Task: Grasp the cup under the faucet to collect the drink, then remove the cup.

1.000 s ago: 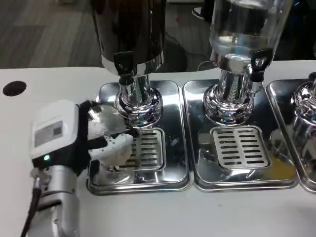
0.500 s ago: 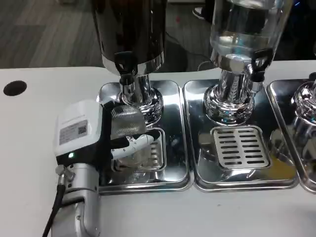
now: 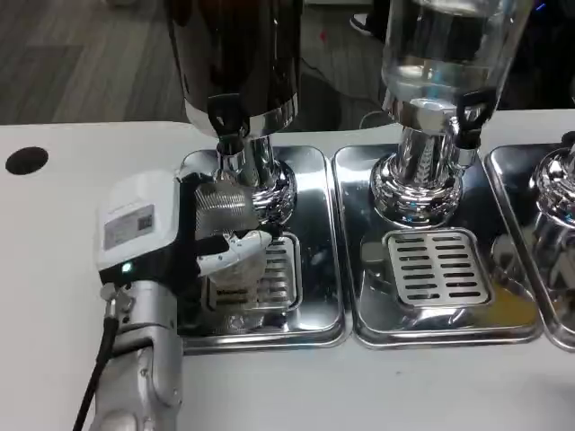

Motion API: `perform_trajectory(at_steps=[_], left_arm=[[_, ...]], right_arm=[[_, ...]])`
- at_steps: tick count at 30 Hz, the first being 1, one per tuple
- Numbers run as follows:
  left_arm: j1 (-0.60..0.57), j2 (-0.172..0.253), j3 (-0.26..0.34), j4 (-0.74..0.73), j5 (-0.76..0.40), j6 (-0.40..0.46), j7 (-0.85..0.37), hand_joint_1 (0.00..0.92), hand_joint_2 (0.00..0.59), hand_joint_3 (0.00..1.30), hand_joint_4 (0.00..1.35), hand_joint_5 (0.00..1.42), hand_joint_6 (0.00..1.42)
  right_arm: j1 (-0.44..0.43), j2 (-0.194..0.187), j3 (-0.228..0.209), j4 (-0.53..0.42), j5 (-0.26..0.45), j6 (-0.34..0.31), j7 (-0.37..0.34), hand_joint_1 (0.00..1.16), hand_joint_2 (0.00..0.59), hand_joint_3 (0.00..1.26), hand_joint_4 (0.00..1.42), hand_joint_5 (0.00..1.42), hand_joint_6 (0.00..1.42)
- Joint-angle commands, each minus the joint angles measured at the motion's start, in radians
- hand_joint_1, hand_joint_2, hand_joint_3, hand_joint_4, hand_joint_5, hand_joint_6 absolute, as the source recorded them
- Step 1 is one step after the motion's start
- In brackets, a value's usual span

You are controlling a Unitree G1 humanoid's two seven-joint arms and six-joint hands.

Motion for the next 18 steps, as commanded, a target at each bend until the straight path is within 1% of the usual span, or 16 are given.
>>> perform_trajectory(at_steps=[1, 2, 5, 9, 13, 18], left_arm=[[-0.053, -0.012, -0.004, 0.046, -0.013, -0.001, 0.032, 0.379, 0.122, 0.52, 0.56, 0.80, 0.88], [-0.060, -0.016, -0.010, 0.056, -0.015, -0.002, 0.034, 0.349, 0.116, 0.51, 0.56, 0.81, 0.88], [-0.072, -0.023, -0.025, 0.078, -0.021, -0.008, 0.030, 0.215, 0.078, 0.46, 0.56, 0.78, 0.87], [-0.076, -0.023, -0.031, 0.088, -0.034, -0.016, 0.026, 0.126, 0.049, 0.41, 0.51, 0.75, 0.84], [-0.074, -0.020, -0.029, 0.086, -0.049, -0.023, 0.024, 0.079, 0.040, 0.40, 0.49, 0.73, 0.84], [-0.068, -0.008, -0.025, 0.066, -0.060, -0.026, 0.024, 0.059, 0.044, 0.40, 0.48, 0.73, 0.84]], right_arm=[[0.010, -0.008, -0.005, 0.002, 0.011, -0.020, 0.011, 0.47, 0.371, 0.17, 0.05, 0.04, 0.01], [0.011, -0.009, -0.006, 0.003, 0.013, -0.020, 0.012, 0.47, 0.371, 0.17, 0.05, 0.04, 0.01], [0.008, -0.014, -0.010, 0.006, 0.018, -0.020, 0.015, 0.47, 0.371, 0.17, 0.05, 0.04, 0.01], [0.005, -0.017, -0.011, 0.007, 0.022, -0.018, 0.017, 0.47, 0.371, 0.18, 0.05, 0.04, 0.01], [0.000, -0.017, -0.009, 0.010, 0.021, -0.016, 0.019, 0.47, 0.369, 0.18, 0.05, 0.05, 0.01], [-0.007, -0.016, -0.006, 0.014, 0.019, -0.014, 0.019, 0.48, 0.365, 0.18, 0.05, 0.05, 0.01]])
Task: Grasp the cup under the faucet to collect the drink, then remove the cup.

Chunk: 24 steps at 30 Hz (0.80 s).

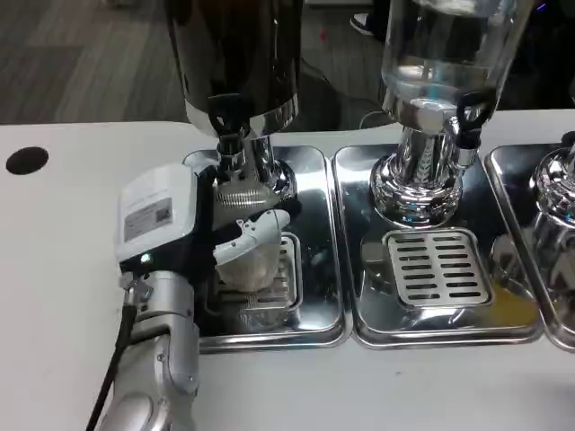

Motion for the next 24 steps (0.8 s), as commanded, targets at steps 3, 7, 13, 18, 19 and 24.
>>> perform_trajectory(at_steps=[3, 7, 13, 18, 19, 24], left_arm=[[0.001, 0.022, 0.003, -0.030, -0.011, -0.010, 0.001, 0.057, 0.043, 0.40, 0.48, 0.73, 0.84], [0.013, 0.033, 0.010, -0.050, -0.012, -0.010, 0.001, 0.054, 0.042, 0.40, 0.48, 0.73, 0.83], [0.062, 0.050, 0.038, -0.117, -0.041, -0.041, 0.019, 0.009, 0.034, 0.40, 0.44, 0.71, 0.83], [0.140, 0.072, 0.080, -0.227, -0.071, -0.094, 0.035, 0.000, 0.023, 0.40, 0.42, 0.71, 0.84], [0.155, 0.076, 0.089, -0.251, -0.079, -0.106, 0.038, 0.000, 0.024, 0.40, 0.41, 0.71, 0.84], [0.231, 0.086, 0.155, -0.407, -0.127, -0.179, 0.048, 0.000, 0.022, 0.38, 0.38, 0.73, 0.88]], right_arm=[[-0.008, -0.007, -0.003, 0.011, 0.012, -0.009, 0.007, 0.49, 0.366, 0.18, 0.05, 0.05, 0.02], [-0.011, -0.006, 0.000, 0.006, 0.010, -0.007, 0.007, 0.49, 0.368, 0.18, 0.05, 0.05, 0.02], [-0.012, 0.000, 0.005, -0.007, 0.000, 0.000, 0.005, 0.50, 0.368, 0.18, 0.05, 0.05, 0.02], [-0.012, 0.002, 0.005, -0.012, -0.006, 0.005, 0.002, 0.50, 0.369, 0.18, 0.05, 0.05, 0.02], [-0.013, 0.002, 0.005, -0.012, -0.007, 0.007, 0.002, 0.50, 0.369, 0.18, 0.05, 0.05, 0.02], [-0.024, 0.008, 0.017, -0.024, -0.020, 0.023, 0.001, 0.50, 0.369, 0.18, 0.05, 0.05, 0.02]])
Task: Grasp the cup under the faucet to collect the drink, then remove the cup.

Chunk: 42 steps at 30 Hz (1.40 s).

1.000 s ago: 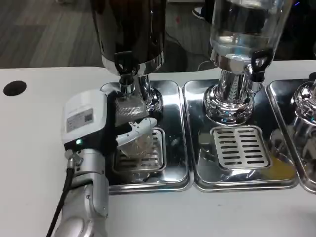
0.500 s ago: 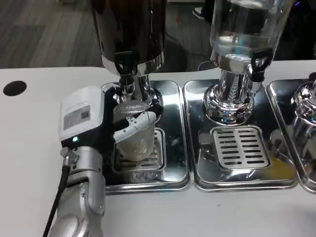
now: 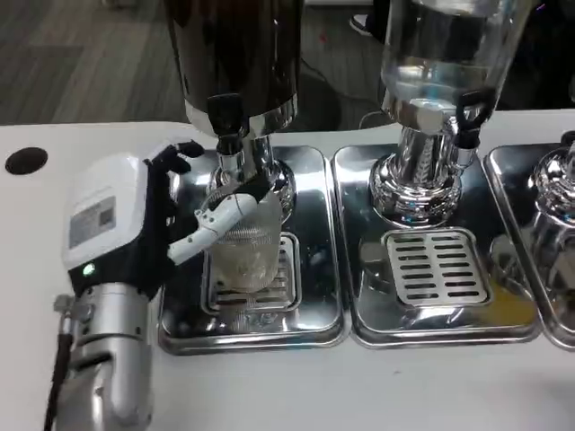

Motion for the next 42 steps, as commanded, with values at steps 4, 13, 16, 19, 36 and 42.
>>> perform_trajectory(at_steps=[4, 13, 16, 19, 36, 42], left_arm=[[0.059, -0.005, 0.074, -0.179, -0.069, -0.108, 0.006, 0.000, 0.026, 0.36, 0.34, 0.74, 0.88], [-0.015, -0.053, 0.049, -0.213, -0.116, -0.085, -0.098, 0.000, 0.029, 0.31, 0.26, 0.78, 0.91], [-0.023, -0.068, 0.036, -0.209, -0.100, -0.075, -0.112, 0.000, 0.029, 0.31, 0.27, 0.80, 0.92], [-0.033, -0.087, 0.022, -0.198, -0.099, -0.059, -0.127, 0.000, 0.033, 0.34, 0.30, 0.81, 0.94], [0.014, -0.095, 0.015, -0.240, -0.074, -0.066, -0.120, 0.000, 0.039, 0.55, 0.57, 0.93, 1.03], [0.063, -0.088, 0.017, -0.244, -0.085, -0.082, -0.118, 0.000, 0.044, 0.56, 0.58, 0.93, 1.03]], right_arm=[[-0.007, 0.005, 0.013, -0.022, -0.014, 0.024, 0.000, 0.50, 0.369, 0.18, 0.05, 0.05, 0.02], [0.001, 0.008, 0.004, -0.029, -0.011, 0.014, -0.006, 0.50, 0.369, 0.18, 0.05, 0.05, 0.01], [0.002, 0.003, -0.006, -0.028, -0.005, 0.014, -0.007, 0.50, 0.369, 0.18, 0.05, 0.05, 0.01], [0.008, -0.001, -0.016, -0.031, 0.008, 0.009, -0.003, 0.51, 0.369, 0.18, 0.05, 0.05, 0.01], [0.005, 0.002, -0.008, -0.021, 0.023, 0.002, 0.004, 0.51, 0.369, 0.17, 0.04, 0.05, 0.02], [0.005, 0.005, -0.006, -0.029, 0.027, 0.006, 0.004, 0.51, 0.369, 0.17, 0.04, 0.05, 0.02]])
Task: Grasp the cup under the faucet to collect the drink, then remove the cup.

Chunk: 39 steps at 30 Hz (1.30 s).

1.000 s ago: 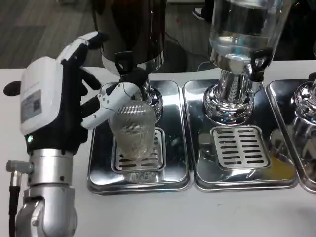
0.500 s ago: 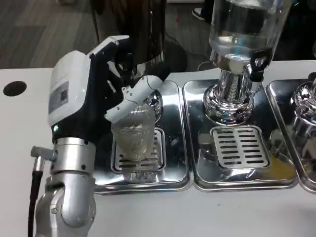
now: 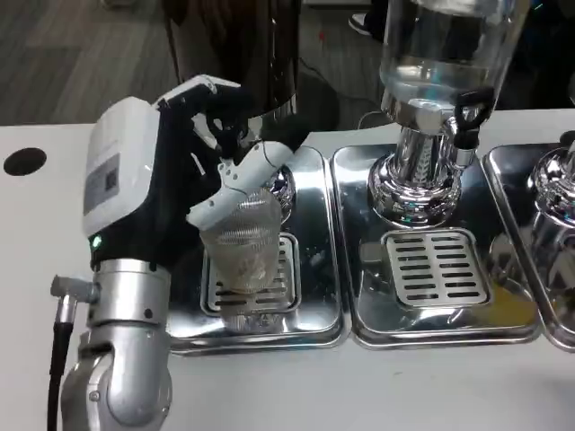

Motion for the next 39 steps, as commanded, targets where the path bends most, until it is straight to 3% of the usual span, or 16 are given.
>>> perform_trajectory(at_steps=[1, 11, 29, 39], left_arm=[[0.057, 0.010, -0.003, -0.003, 0.003, -0.019, -0.003, 0.000, 0.045, 0.56, 0.58, 0.93, 1.03], [0.105, 0.007, 0.005, -0.009, -0.005, -0.053, 0.008, 0.000, 0.048, 0.56, 0.58, 0.92, 1.02], [0.094, -0.003, 0.001, 0.003, -0.004, -0.060, 0.005, 0.000, 0.049, 0.55, 0.56, 0.91, 1.00], [0.101, 0.000, 0.002, 0.006, -0.011, -0.067, 0.004, 0.000, 0.049, 0.55, 0.56, 0.91, 1.00]], right_arm=[[0.001, 0.002, 0.001, -0.008, 0.015, -0.009, 0.005, 0.51, 0.369, 0.17, 0.04, 0.05, 0.02], [0.008, 0.004, 0.005, -0.021, 0.009, -0.006, 0.005, 0.51, 0.369, 0.16, 0.04, 0.05, 0.02], [0.011, -0.003, 0.001, -0.032, 0.011, -0.002, 0.006, 0.51, 0.369, 0.16, 0.04, 0.05, 0.02], [-0.003, -0.034, -0.029, -0.075, -0.019, 0.015, 0.006, 0.51, 0.369, 0.17, 0.05, 0.05, 0.02]])
